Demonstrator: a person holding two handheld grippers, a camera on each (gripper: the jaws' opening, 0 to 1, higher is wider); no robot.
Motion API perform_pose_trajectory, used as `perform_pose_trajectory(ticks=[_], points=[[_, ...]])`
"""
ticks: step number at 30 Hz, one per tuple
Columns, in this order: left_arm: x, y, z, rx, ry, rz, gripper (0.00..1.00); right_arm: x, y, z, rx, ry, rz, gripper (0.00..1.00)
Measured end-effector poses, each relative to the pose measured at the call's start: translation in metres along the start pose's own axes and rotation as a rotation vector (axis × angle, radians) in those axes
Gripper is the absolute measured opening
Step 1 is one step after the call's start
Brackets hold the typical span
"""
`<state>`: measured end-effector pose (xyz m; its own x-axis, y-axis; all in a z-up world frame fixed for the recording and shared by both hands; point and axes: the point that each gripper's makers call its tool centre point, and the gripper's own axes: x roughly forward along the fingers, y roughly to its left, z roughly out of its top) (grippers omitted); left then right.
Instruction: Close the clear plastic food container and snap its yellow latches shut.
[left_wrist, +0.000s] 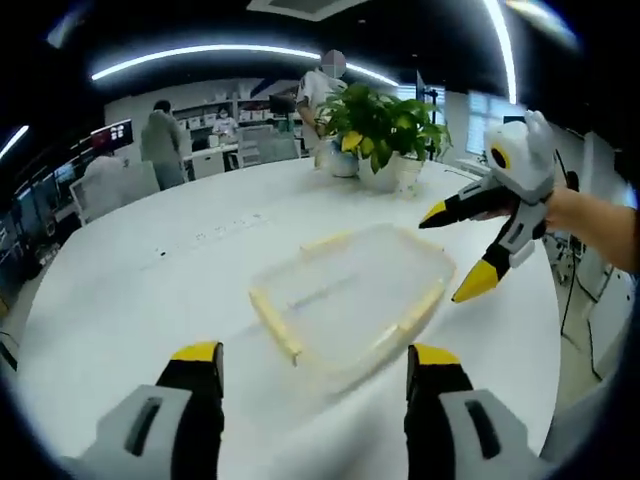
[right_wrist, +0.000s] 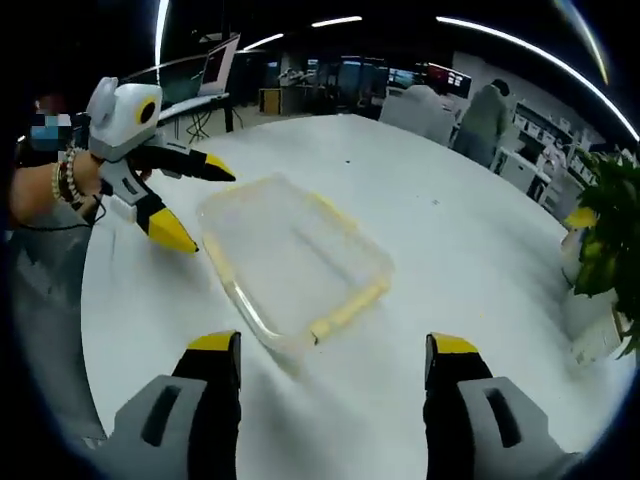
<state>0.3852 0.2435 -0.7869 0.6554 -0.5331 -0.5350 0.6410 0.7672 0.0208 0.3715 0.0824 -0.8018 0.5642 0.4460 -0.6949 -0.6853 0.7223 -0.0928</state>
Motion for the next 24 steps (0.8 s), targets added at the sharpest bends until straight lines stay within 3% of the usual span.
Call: perform_pose_trajectory(ticks=[3,6,10,17,24], points=[[0.001,0.001,-0.002,0.02,0.016,-0.004,0.71,0.005,-0.004,-0.011,-0.023,0.072,-0.021,0.71],[0.002,0.004,-0.001,0.02,0.018,0.001,0.71,0.01,-0.002,-0.009,-0.038,0.08,-0.021,0.69],[0.003,0.006,-0.003,0.027,0.039,-0.023,0.59,0.018,0.003,0.001,-0.042,0.045,-0.007,0.66],[0.001,0.019,0.001,0.041,0.019,-0.004,0.53,0.035,0.016,0.021,-0.159,0.03,0.038,0.59],[0.0,0.043,-0.003,0.056,0.046,0.027,0.45,0.064,0.021,0.051,-0.18,-0.01,0.052,0.49]])
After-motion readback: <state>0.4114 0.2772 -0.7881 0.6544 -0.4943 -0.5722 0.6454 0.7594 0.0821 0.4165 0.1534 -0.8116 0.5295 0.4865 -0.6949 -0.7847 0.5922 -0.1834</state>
